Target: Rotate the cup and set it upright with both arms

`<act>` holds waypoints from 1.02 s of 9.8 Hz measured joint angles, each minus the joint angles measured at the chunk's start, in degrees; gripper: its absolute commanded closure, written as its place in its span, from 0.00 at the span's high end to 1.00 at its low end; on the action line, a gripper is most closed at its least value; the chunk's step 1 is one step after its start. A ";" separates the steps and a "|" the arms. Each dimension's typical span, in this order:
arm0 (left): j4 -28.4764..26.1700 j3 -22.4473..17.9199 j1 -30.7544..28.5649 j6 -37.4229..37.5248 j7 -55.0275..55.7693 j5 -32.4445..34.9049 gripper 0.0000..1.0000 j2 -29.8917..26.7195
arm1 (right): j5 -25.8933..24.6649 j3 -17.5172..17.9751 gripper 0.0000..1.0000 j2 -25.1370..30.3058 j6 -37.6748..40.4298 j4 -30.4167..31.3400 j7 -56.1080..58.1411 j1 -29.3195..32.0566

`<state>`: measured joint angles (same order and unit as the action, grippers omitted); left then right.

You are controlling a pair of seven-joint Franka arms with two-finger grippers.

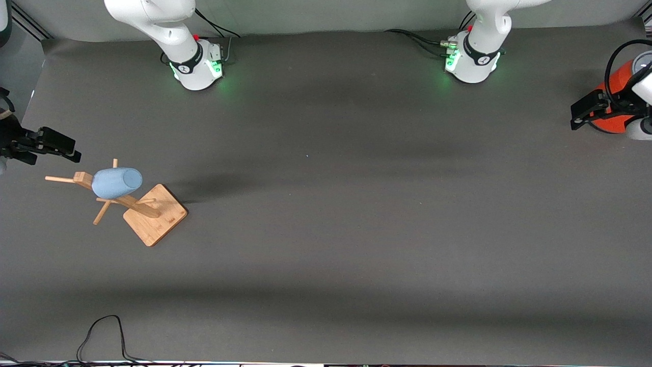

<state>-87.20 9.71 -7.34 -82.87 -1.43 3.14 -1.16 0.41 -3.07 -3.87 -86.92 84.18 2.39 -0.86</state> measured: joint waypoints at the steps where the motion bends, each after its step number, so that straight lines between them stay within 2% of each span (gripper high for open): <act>1: 0.00 0.00 0.00 0.00 0.55 0.00 1.00 0.04 | 0.00 0.02 1.00 0.09 0.20 -0.02 0.00 0.00; 10: 0.05 0.27 0.07 -0.08 0.76 0.01 1.00 0.16 | 0.02 0.20 1.00 0.68 0.54 0.01 1.28 -0.95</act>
<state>-87.15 9.98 -7.27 -82.95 -0.66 3.15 -1.01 0.42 -2.87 -3.19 -86.37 84.18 3.67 -1.81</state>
